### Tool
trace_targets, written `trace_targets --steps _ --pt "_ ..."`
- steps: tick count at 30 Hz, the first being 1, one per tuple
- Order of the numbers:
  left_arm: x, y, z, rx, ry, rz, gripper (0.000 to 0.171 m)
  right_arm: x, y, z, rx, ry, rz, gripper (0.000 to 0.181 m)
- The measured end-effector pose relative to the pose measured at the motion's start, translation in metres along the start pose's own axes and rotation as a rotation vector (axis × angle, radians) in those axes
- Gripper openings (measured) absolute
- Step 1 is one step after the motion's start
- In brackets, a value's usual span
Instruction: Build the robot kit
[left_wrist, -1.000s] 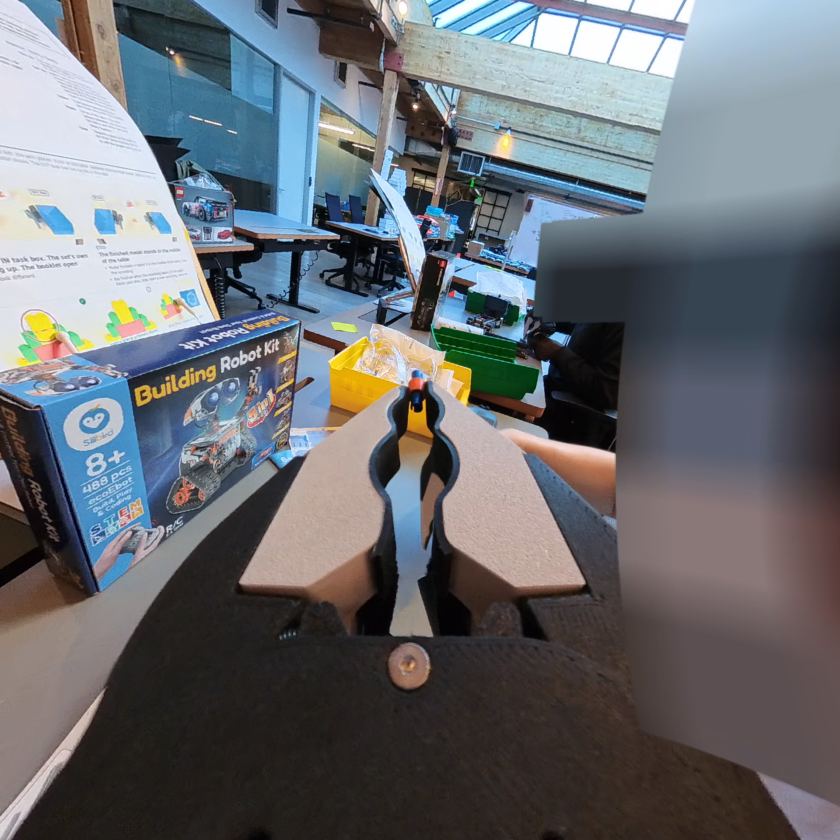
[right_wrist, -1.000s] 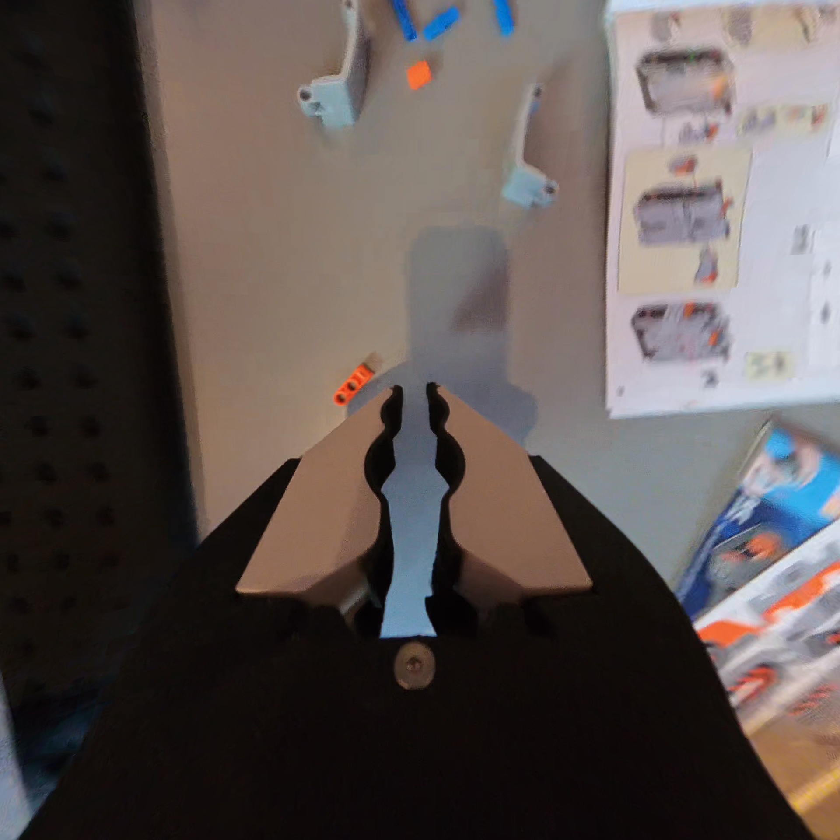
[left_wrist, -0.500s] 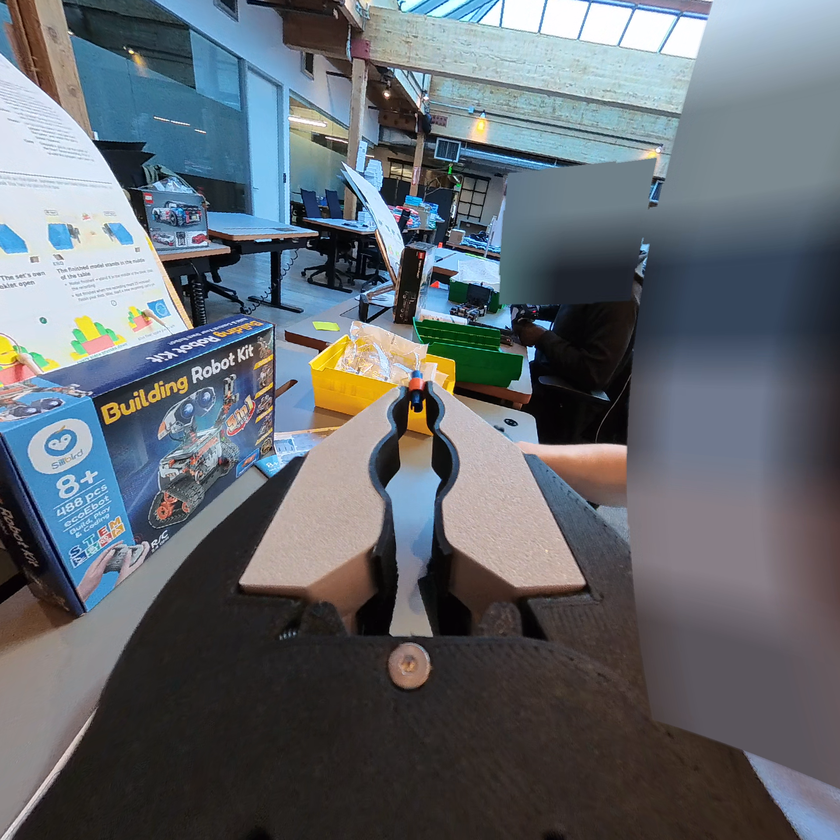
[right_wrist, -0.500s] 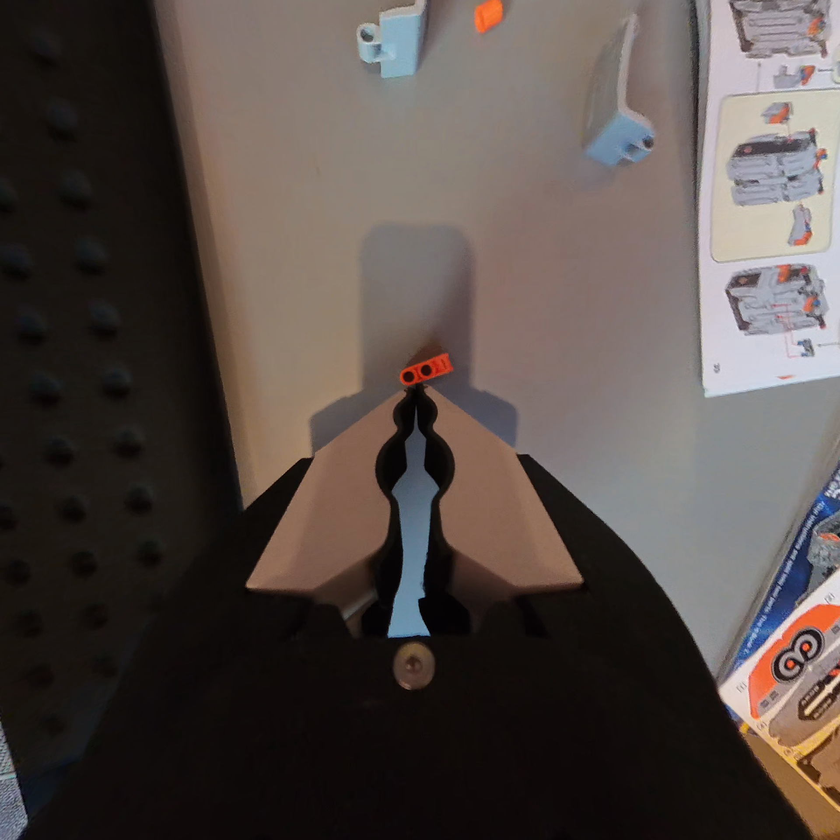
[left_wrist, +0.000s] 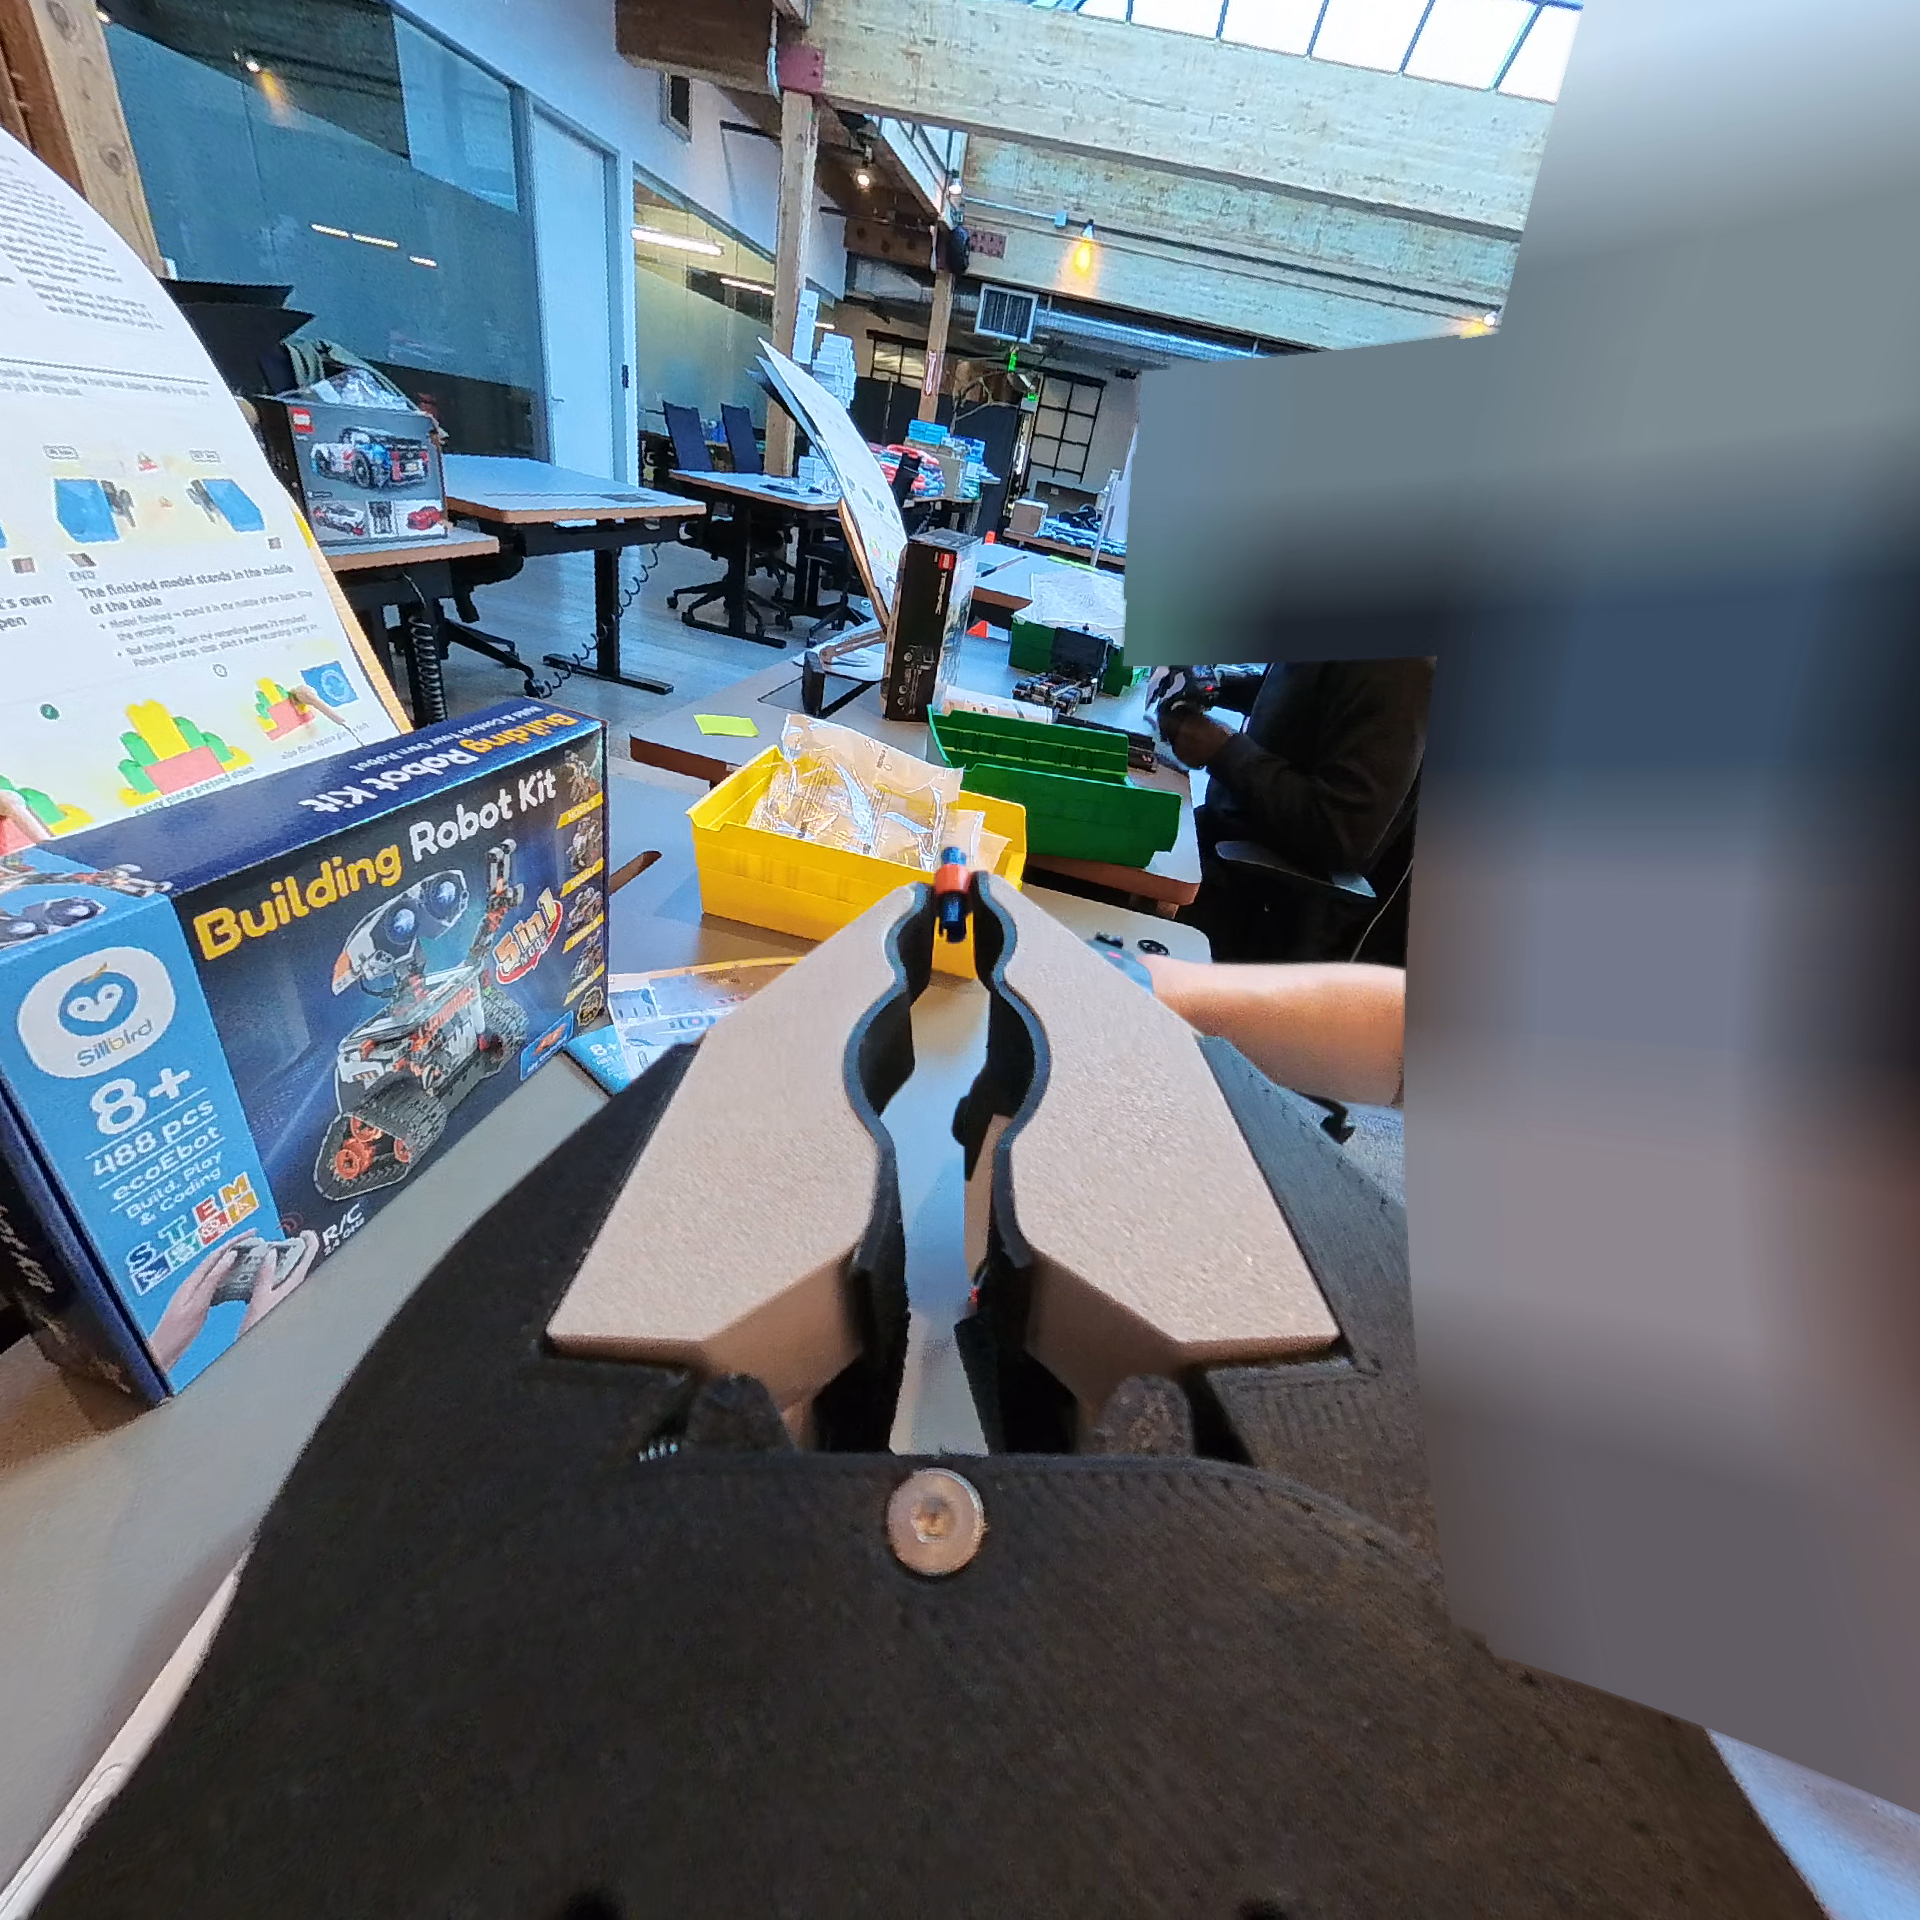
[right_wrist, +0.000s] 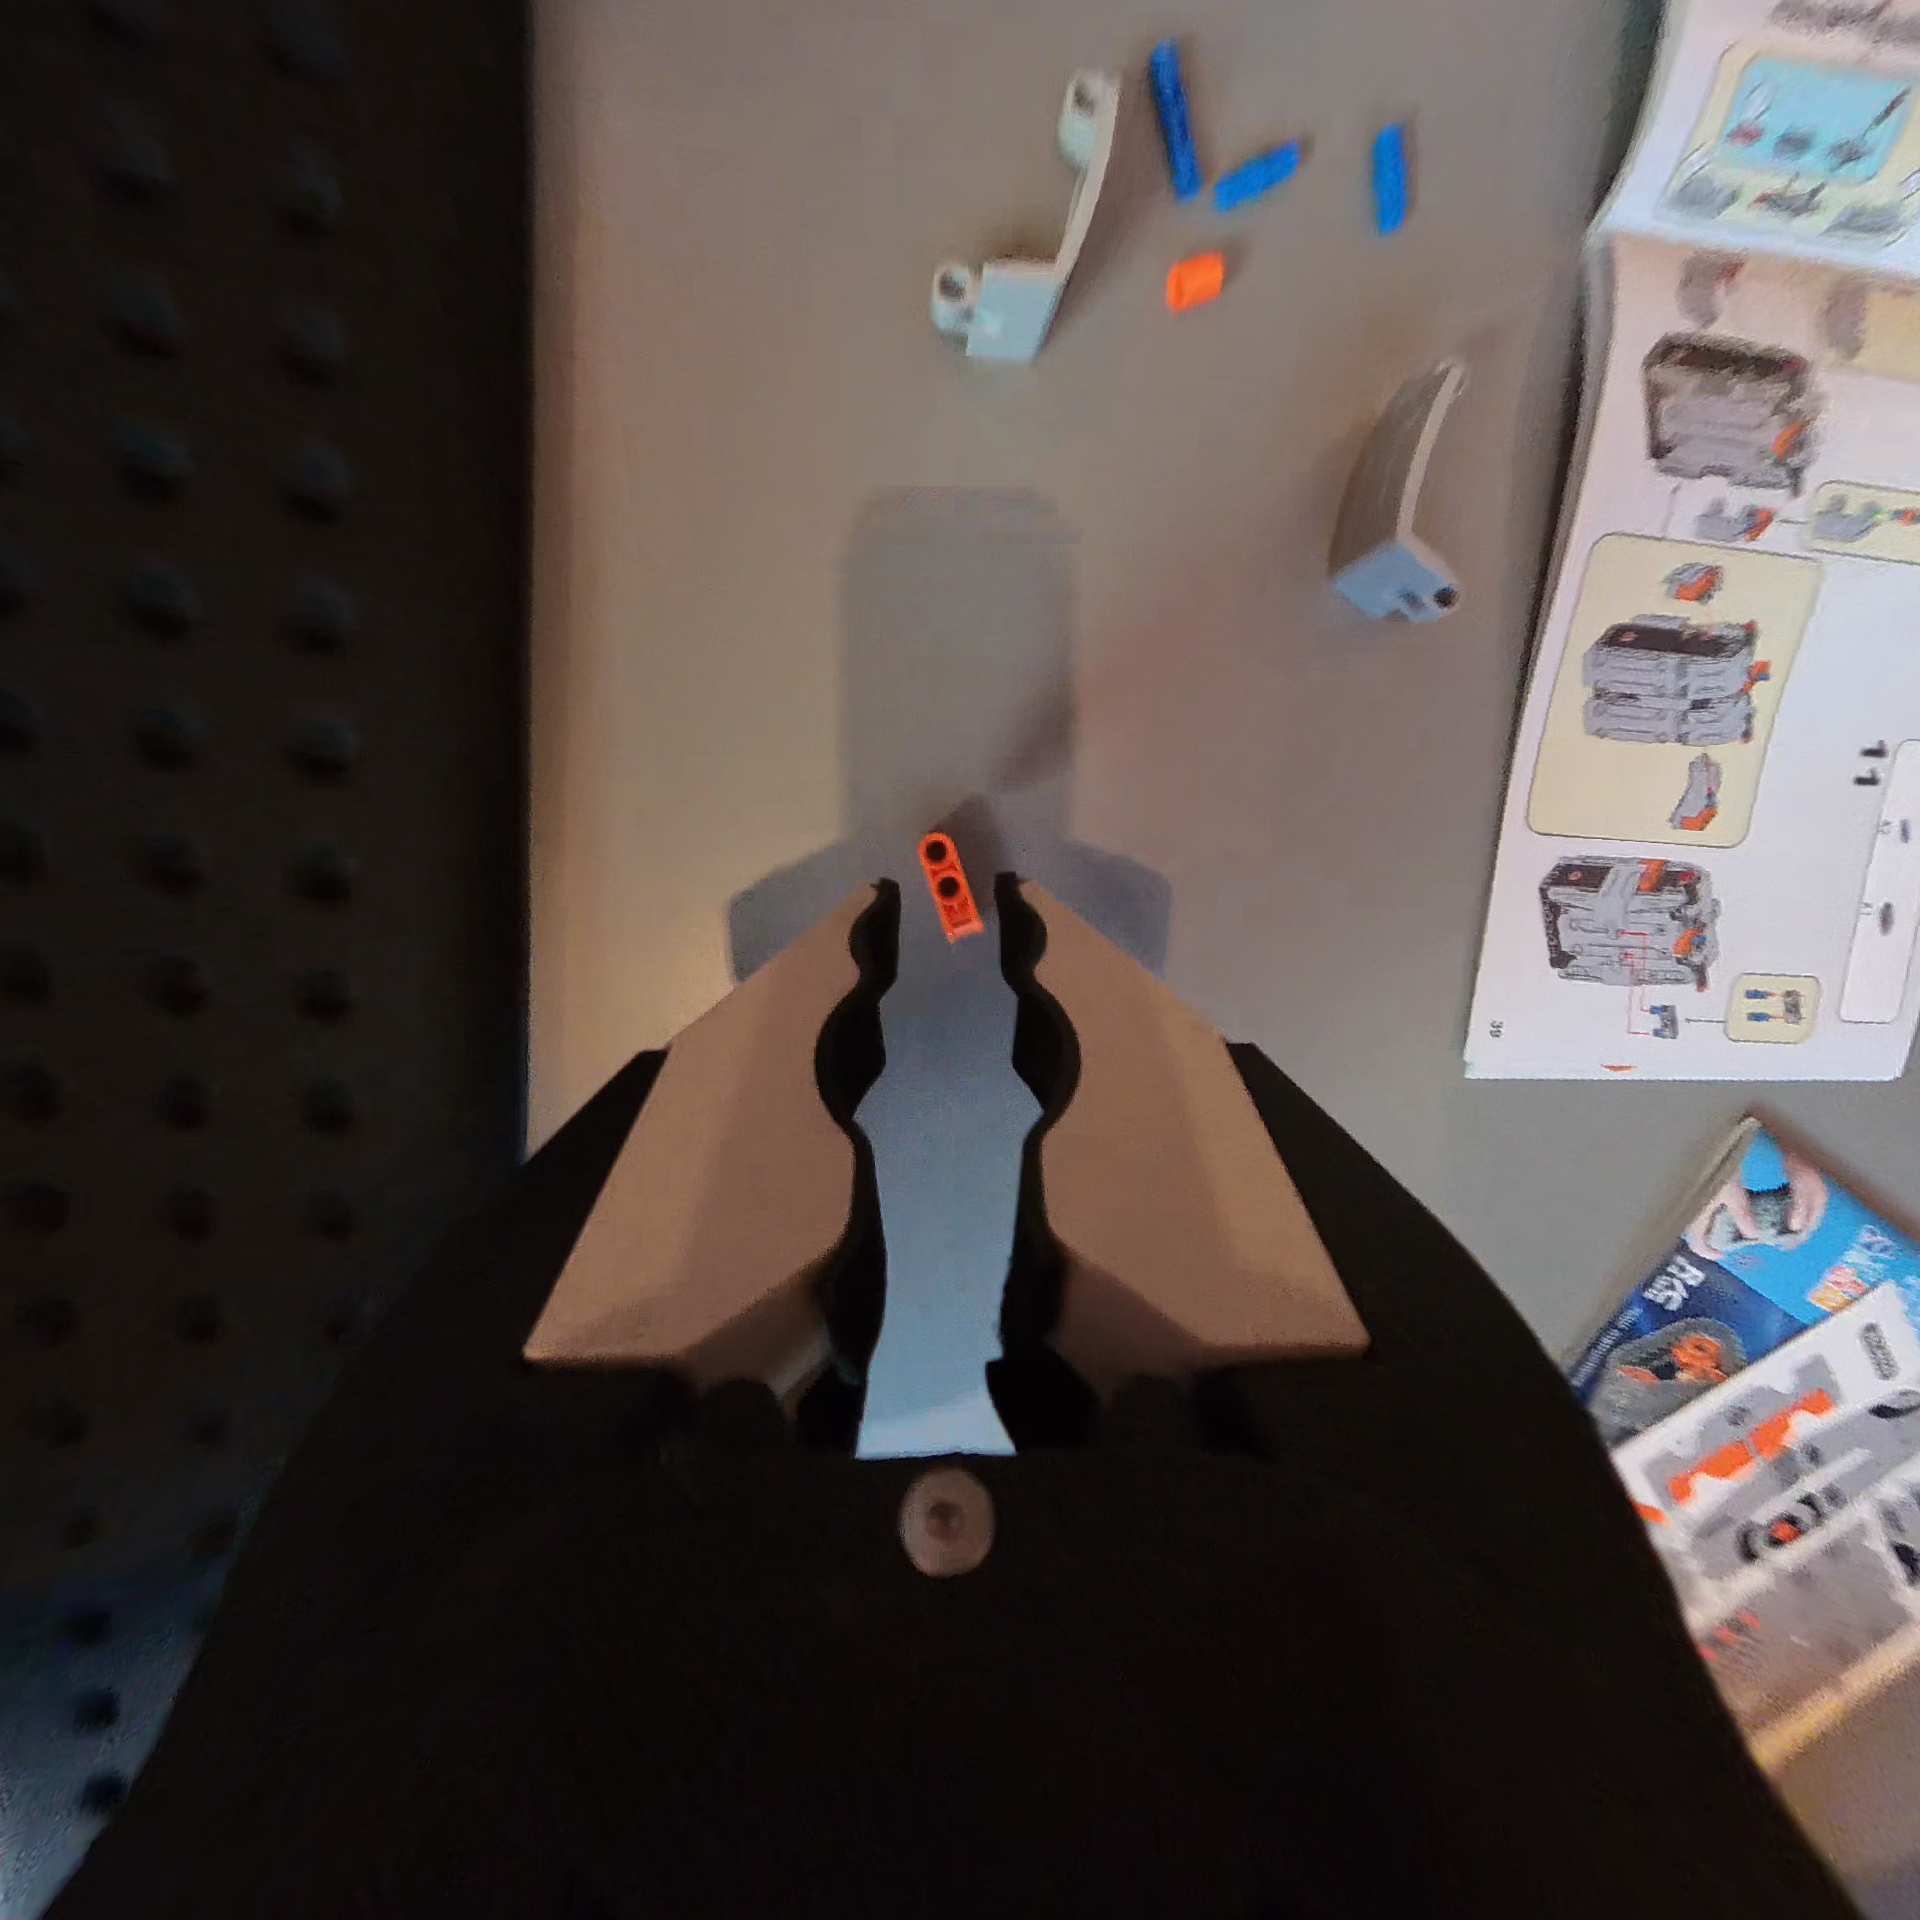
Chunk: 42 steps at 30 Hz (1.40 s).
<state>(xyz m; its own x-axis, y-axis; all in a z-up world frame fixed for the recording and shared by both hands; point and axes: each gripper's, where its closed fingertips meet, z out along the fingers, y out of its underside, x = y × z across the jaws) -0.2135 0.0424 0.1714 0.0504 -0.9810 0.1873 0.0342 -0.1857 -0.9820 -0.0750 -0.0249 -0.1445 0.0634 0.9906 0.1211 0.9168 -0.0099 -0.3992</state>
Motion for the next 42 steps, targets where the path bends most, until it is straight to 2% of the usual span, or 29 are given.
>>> trace_targets --steps 4,6,15,39,42 --pt "0.002 0.003 0.003 -0.020 0.001 0.004 0.005 -0.002 0.004 0.012 -0.198 -0.025 -0.144 0.017" --pt "0.003 0.004 0.003 -0.027 -0.003 0.012 0.005 -0.001 0.004 0.017 -0.238 -0.031 -0.214 0.016" --pt "0.001 0.007 0.005 -0.040 0.007 -0.011 0.005 -0.003 0.002 0.017 -0.245 -0.084 -0.258 0.009" --pt "0.002 0.008 0.007 -0.046 0.012 -0.015 0.005 -0.003 0.003 0.021 -0.238 -0.076 -0.265 0.006" --pt "0.002 0.009 0.008 -0.051 0.016 -0.011 0.005 -0.001 0.000 0.019 -0.200 -0.064 -0.262 0.006"
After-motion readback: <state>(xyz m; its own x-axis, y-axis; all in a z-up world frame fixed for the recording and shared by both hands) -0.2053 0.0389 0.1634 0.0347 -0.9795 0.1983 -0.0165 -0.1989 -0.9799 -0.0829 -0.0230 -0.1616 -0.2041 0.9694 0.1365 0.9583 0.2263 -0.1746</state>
